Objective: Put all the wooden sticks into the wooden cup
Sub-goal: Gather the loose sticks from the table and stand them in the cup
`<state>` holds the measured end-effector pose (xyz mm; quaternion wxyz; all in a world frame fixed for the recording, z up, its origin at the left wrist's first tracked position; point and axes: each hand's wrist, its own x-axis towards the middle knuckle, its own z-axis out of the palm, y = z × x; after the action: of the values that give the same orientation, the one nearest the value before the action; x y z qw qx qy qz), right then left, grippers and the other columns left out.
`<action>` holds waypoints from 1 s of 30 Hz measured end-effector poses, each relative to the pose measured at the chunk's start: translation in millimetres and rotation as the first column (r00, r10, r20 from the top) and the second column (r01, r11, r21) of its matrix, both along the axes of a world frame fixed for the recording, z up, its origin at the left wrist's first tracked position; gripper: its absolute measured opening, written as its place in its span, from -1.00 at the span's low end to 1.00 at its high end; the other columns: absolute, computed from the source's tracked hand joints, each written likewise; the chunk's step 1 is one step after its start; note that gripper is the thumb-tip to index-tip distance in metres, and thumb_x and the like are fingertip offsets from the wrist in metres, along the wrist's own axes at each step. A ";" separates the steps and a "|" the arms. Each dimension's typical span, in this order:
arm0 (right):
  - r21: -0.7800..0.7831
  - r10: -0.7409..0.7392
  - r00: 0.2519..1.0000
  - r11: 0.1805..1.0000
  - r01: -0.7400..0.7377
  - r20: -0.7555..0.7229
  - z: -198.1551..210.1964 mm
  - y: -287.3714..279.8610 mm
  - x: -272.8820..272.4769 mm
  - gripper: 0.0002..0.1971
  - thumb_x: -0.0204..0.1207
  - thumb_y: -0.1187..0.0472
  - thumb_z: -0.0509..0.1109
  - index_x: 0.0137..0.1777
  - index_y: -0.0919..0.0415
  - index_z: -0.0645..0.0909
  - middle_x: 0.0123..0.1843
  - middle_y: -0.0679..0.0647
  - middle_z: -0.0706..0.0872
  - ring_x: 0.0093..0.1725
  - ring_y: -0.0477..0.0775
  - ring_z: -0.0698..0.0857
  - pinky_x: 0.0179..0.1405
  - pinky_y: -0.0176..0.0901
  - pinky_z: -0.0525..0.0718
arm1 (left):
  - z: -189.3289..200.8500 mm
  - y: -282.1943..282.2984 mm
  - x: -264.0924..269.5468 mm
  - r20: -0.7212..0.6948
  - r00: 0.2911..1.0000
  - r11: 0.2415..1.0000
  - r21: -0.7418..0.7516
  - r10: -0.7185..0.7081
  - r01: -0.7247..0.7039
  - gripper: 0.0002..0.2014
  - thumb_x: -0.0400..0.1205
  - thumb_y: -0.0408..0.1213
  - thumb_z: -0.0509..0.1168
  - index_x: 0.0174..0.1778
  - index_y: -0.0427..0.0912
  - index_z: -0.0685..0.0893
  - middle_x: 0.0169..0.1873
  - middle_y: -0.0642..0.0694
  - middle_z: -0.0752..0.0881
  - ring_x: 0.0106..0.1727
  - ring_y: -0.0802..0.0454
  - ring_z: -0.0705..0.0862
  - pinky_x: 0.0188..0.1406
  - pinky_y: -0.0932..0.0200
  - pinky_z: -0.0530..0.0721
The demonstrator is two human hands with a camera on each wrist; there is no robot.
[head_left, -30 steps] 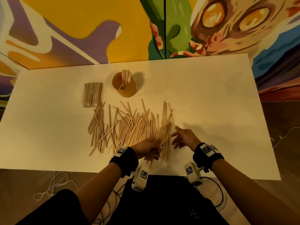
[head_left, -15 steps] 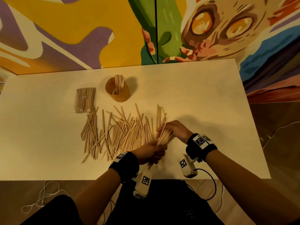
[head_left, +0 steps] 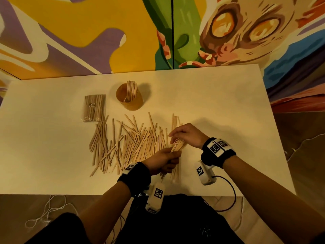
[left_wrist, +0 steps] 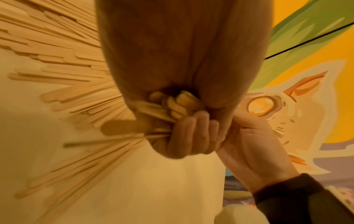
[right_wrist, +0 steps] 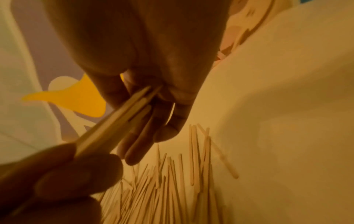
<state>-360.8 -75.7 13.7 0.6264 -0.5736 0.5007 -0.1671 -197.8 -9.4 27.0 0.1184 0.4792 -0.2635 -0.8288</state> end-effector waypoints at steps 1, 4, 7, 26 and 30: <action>-0.016 -0.009 1.000 1.000 0.009 -0.018 -1.6 -1.2 -0.6 -0.79 0.59 0.35 0.32 0.16 0.25 0.71 -0.10 0.14 0.84 -0.01 0.00 0.75 0.15 -0.11 0.60 | 0.0 -0.5 1.0 0.003 1.000 1.000 -0.004 0.008 -0.008 -0.74 0.76 -0.23 0.16 -0.28 -0.09 0.42 -0.49 0.02 0.27 -0.55 0.15 0.17 -0.62 0.29 0.11; -0.034 -0.122 0.990 0.992 0.120 -0.066 0.1 -6.2 -3.3 -0.71 0.52 0.21 0.50 0.22 0.17 0.63 -0.08 0.15 0.76 -0.22 0.02 0.71 -0.25 -0.24 0.63 | 0.8 -0.4 1.3 0.004 1.000 1.000 -0.008 0.030 -0.030 -0.73 0.76 -0.23 0.15 -0.28 -0.10 0.41 -0.50 0.03 0.28 -0.57 0.16 0.18 -0.64 0.31 0.12; 0.075 -0.017 0.996 0.997 0.024 -0.093 5.5 -4.3 1.2 -0.79 0.55 0.14 0.47 -0.03 0.32 0.67 -0.40 0.12 0.59 -0.56 0.03 0.56 -0.59 -0.27 0.50 | 3.4 -1.7 1.7 0.012 0.999 0.999 -0.015 0.032 -0.031 -0.77 0.77 -0.23 0.15 -0.23 -0.10 0.46 -0.50 0.02 0.26 -0.58 0.16 0.18 -0.67 0.33 0.15; -0.040 -0.241 0.970 0.970 0.240 -0.027 13.0 -19.1 19.0 -0.62 0.38 0.09 0.62 -0.40 0.23 0.47 -0.52 0.20 0.44 -0.65 0.07 0.40 -0.71 -0.28 0.41 | 17.2 4.8 7.4 -0.123 0.943 0.948 0.115 0.309 -0.296 -0.48 0.72 0.16 -0.01 0.07 -0.19 0.67 -0.38 -0.04 0.62 -0.51 0.12 0.52 -0.63 0.30 0.39; -0.065 -0.331 0.943 0.941 0.332 0.020 18.9 -30.1 19.3 -0.59 0.40 0.13 0.62 -0.44 0.22 0.43 -0.57 0.15 0.44 -0.73 0.01 0.37 -0.71 -0.29 0.38 | 15.9 12.9 7.8 -0.086 0.876 0.875 0.155 0.474 -0.458 -0.36 0.73 0.20 -0.11 0.03 -0.22 0.73 -0.41 -0.06 0.64 -0.54 0.12 0.54 -0.70 0.33 0.36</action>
<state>-341.5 -105.9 32.6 0.5717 -0.5013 0.5815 -0.2894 -190.0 3.5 42.9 0.2989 0.4839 -0.0780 -0.8188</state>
